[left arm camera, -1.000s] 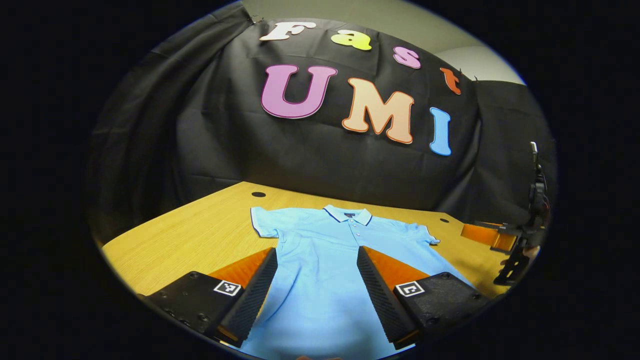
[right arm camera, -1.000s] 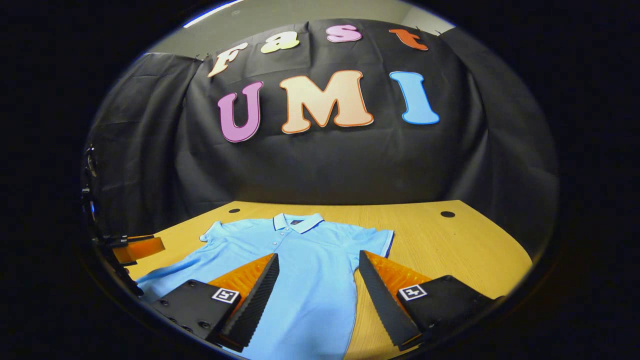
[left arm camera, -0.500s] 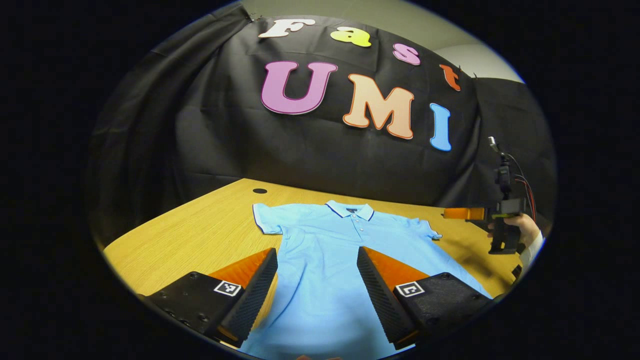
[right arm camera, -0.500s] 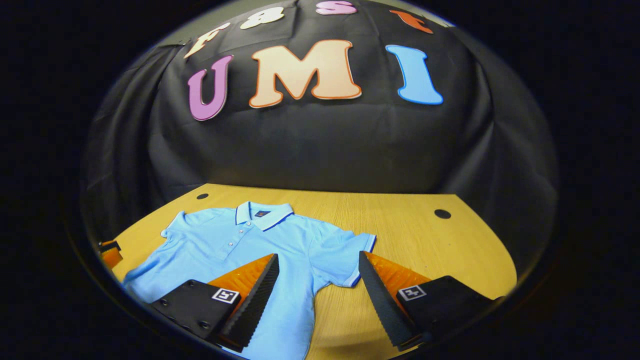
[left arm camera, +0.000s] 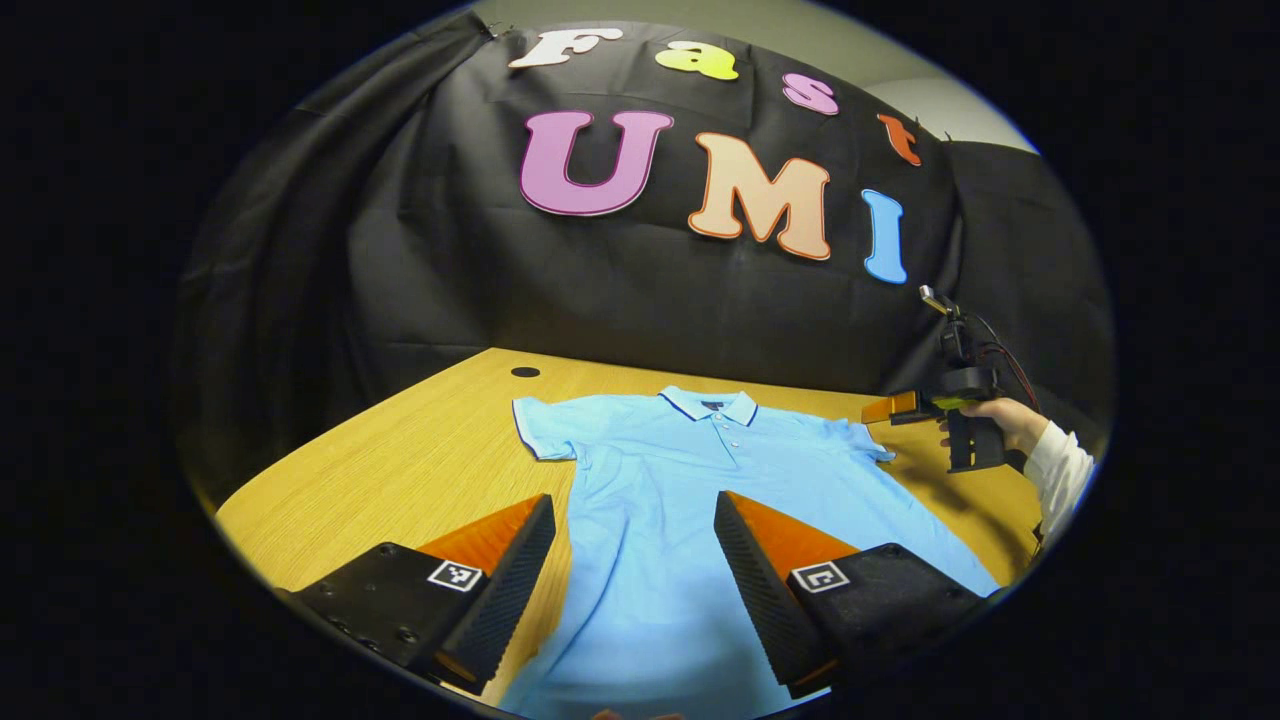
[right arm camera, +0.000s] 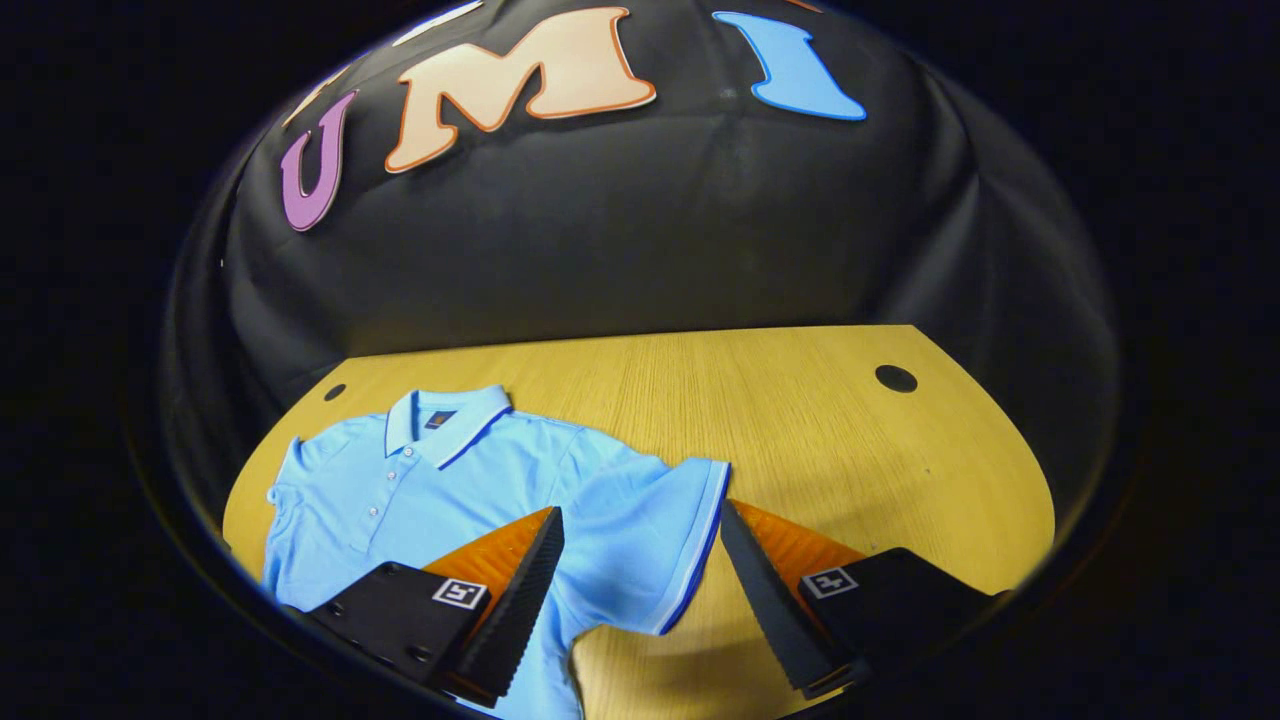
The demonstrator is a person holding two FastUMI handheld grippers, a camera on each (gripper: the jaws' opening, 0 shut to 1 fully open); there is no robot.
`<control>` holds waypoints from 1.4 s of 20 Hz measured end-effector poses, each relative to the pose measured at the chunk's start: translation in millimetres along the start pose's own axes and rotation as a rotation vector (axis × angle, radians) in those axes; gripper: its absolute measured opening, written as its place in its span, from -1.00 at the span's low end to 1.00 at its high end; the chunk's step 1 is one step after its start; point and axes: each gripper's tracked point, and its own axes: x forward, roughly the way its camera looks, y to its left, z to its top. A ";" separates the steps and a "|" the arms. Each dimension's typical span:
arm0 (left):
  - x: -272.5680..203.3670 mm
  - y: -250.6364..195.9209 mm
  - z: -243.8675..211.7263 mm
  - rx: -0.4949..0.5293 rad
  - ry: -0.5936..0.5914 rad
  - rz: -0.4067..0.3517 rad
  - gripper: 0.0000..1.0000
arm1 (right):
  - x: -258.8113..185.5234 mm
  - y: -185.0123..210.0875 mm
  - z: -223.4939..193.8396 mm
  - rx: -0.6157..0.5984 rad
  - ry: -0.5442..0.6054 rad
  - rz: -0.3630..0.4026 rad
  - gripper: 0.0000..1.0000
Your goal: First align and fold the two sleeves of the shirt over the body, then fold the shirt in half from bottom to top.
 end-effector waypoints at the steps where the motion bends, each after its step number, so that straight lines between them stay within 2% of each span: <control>1: 1.2 -3.1 1.3 -0.016 0.001 -0.012 0.91 | 4.8 -0.7 -2.9 -0.010 0.014 -0.005 0.89; 3: 3.7 -11.3 -0.1 -0.028 0.010 -0.032 0.91 | 14.1 -1.5 -7.9 -0.016 0.039 -0.014 0.89; 4: 4.5 -11.3 0.5 -0.025 0.004 -0.032 0.92 | 18.2 -2.5 -11.4 -0.019 0.048 -0.018 0.96; 5: 4.1 -12.7 2.4 -0.021 -0.001 -0.039 0.92 | 22.1 -4.5 -14.6 -0.020 0.059 -0.027 0.90; 6: 3.7 -15.4 3.7 -0.016 -0.004 -0.048 0.92 | 24.1 -5.8 -18.7 -0.017 0.068 -0.031 0.96; 10: 5.8 -17.3 1.8 -0.018 0.000 -0.060 0.91 | 29.0 -8.6 -33.2 -0.020 0.111 -0.032 0.90; 11: 6.5 -16.8 0.1 -0.017 0.009 -0.060 0.91 | 34.4 -8.3 -30.3 -0.027 0.097 -0.025 0.97; 12: 7.5 -16.6 -2.9 -0.018 0.015 -0.060 0.91 | 32.9 -8.3 -30.7 -0.023 0.099 -0.026 0.90; 14: 6.4 -13.9 -6.3 -0.030 0.026 -0.060 0.91 | 34.6 -8.9 -30.6 -0.021 0.095 -0.028 0.93; 16: 6.6 -11.8 -6.4 -0.035 0.029 -0.053 0.91 | 35.3 -1.6 -30.7 -0.037 0.082 0.003 0.72; 19: 8.8 -10.6 -6.8 -0.040 0.034 -0.044 0.91 | 37.5 16.5 -30.5 -0.059 0.055 0.055 -0.06; 20: 7.7 -10.9 -6.9 -0.038 0.036 -0.047 0.90 | 37.4 17.7 -29.3 -0.054 0.051 0.044 -0.27; 21: 6.2 -11.0 -7.7 -0.035 0.038 -0.048 0.91 | 37.5 20.0 -29.8 -0.046 0.054 0.035 -0.58; 23: 4.8 -11.0 -6.3 -0.036 0.033 -0.049 0.91 | 36.3 20.7 -28.1 -0.056 0.044 0.013 -0.85; 25: 3.1 -10.3 -6.3 -0.037 0.030 -0.047 0.91 | 36.4 23.4 -28.0 -0.052 0.041 0.006 -0.94; 28: 1.1 -8.0 -9.4 -0.037 0.034 -0.039 0.91 | 32.5 35.7 -18.8 -0.025 0.014 0.033 -0.94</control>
